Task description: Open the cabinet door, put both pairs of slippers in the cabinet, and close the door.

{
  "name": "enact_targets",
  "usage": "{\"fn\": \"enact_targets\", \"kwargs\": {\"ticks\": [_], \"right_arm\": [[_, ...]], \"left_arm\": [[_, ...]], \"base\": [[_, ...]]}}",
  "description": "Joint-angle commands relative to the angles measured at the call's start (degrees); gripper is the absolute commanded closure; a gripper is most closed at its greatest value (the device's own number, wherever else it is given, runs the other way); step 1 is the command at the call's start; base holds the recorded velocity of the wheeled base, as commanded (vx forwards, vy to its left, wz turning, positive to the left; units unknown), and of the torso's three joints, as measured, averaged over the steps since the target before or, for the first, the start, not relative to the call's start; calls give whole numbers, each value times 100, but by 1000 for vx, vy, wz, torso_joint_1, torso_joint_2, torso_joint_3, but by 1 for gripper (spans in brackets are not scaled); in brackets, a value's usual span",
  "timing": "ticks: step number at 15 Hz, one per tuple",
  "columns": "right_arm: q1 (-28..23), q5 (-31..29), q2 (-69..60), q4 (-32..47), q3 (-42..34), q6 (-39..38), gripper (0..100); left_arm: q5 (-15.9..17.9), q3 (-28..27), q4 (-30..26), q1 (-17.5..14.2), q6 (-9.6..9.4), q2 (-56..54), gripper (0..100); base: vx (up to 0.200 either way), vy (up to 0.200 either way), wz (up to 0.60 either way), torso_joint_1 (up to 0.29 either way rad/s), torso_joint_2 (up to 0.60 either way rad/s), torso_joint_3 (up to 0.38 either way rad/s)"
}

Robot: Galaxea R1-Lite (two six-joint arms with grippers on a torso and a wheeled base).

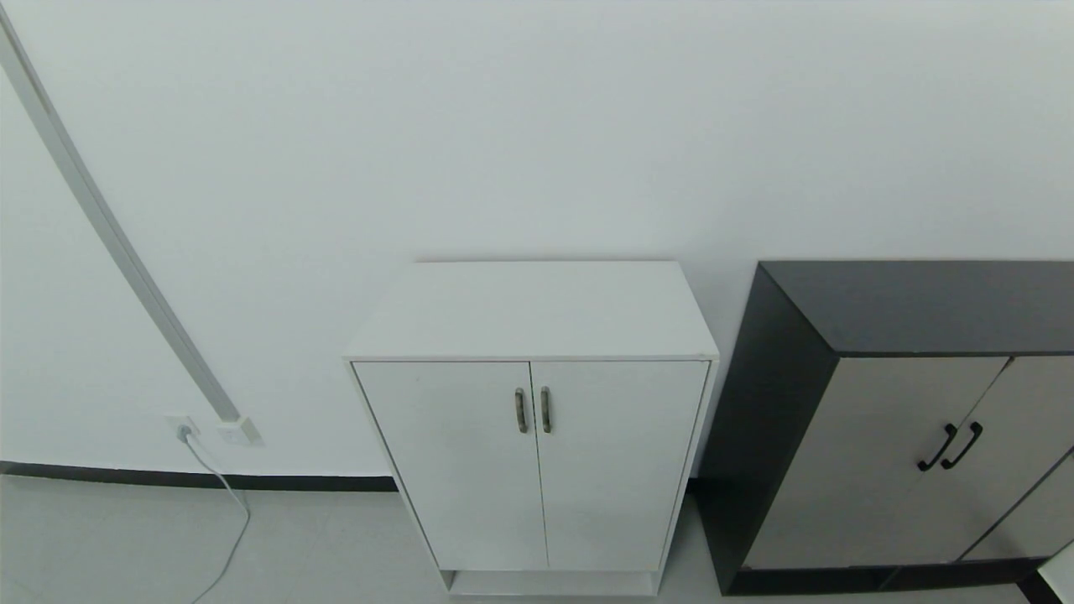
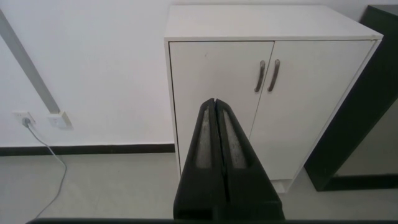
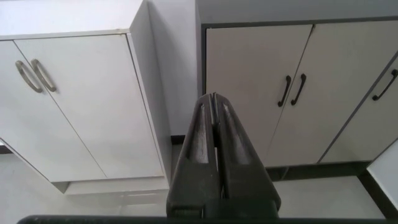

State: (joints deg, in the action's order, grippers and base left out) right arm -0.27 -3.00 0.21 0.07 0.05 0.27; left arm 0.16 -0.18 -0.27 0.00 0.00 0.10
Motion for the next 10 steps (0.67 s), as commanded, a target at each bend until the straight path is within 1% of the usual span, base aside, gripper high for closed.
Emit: {"fn": "enact_targets", "kwargs": {"ticks": [1, 10], "right_arm": [[0, 10, -21, 10, -5, 0, 100], [9, 36, -21, 10, -5, -27, 100]], "left_arm": [[-7, 9, 0, 0, -18, -1, 100], [-7, 9, 0, 0, -18, -10, 100]], "base": [[0, 0, 0, 0, 0, 0], [0, 0, 0, 0, 0, 0]]}}
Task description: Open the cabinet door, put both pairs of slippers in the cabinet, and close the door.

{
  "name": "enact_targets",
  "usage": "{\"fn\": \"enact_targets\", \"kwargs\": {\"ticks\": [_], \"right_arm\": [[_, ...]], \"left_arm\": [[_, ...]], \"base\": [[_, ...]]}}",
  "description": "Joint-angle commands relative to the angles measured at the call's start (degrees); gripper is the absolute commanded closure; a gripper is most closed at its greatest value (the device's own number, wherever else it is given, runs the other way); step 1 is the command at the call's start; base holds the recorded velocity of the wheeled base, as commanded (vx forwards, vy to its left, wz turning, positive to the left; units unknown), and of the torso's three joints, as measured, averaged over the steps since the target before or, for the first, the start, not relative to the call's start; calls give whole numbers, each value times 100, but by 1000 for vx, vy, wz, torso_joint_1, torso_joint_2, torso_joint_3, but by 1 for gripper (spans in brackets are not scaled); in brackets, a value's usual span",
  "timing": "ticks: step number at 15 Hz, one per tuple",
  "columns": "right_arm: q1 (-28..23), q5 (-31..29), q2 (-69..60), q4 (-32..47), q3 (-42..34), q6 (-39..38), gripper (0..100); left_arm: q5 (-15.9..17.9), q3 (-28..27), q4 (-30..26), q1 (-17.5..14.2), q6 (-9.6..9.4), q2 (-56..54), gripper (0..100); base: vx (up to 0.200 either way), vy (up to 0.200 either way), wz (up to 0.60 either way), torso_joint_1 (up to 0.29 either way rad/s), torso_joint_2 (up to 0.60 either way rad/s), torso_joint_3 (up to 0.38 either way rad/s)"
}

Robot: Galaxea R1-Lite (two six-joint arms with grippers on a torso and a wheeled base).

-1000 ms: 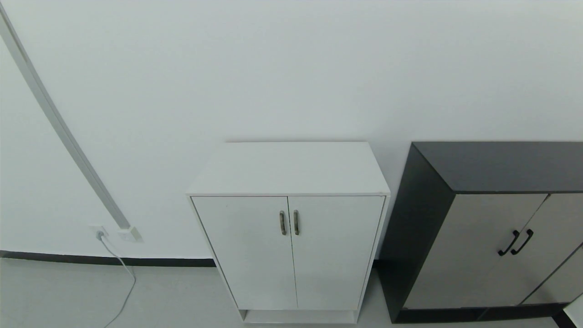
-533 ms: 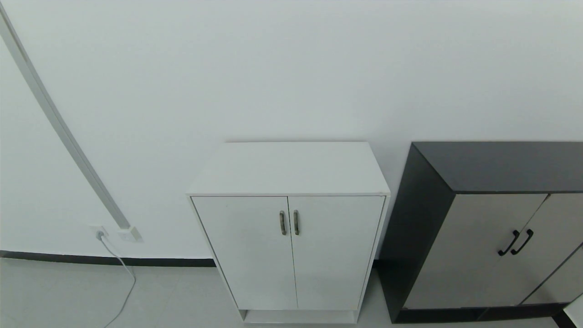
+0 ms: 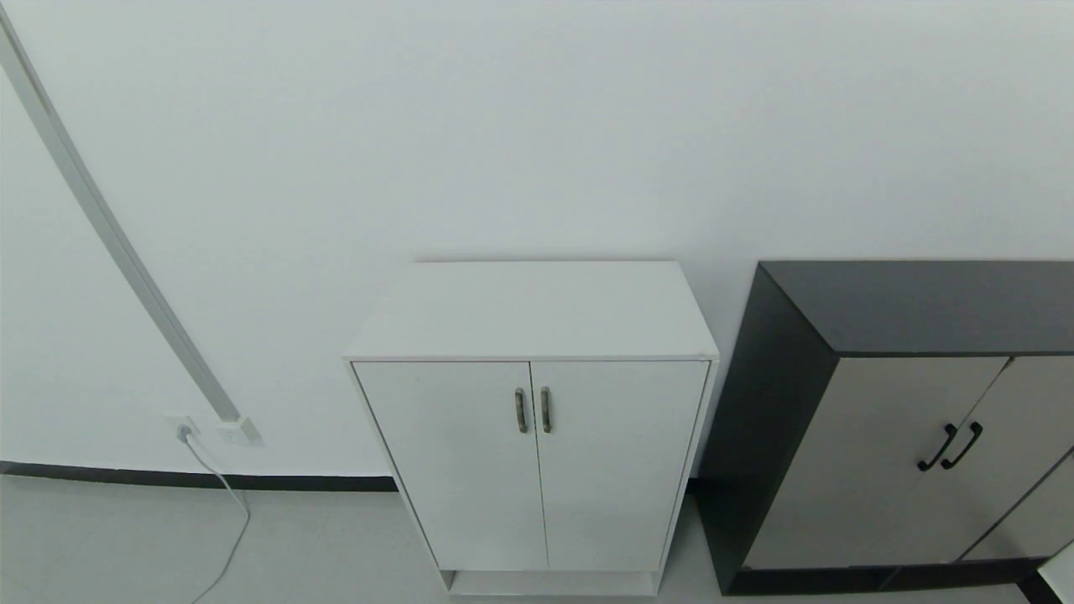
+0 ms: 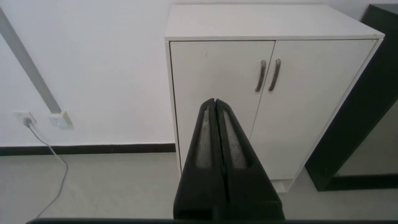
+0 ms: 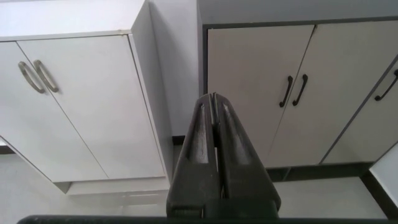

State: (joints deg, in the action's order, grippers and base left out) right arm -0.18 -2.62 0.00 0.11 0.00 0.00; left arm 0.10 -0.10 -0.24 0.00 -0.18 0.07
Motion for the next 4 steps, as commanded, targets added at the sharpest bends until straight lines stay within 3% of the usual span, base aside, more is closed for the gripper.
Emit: {"fn": "enact_targets", "kwargs": {"ticks": [1, 4], "right_arm": [[1, -2, 0, -2, 0, 9, 100], [1, -2, 0, -2, 0, 0, 100]], "left_arm": [[-1, 1, -2, 0, 1, 1, 100], [-1, 1, -2, 0, 1, 1, 100]], "base": [[0, 0, 0, 0, 0, 0], [0, 0, 0, 0, 0, 0]]}}
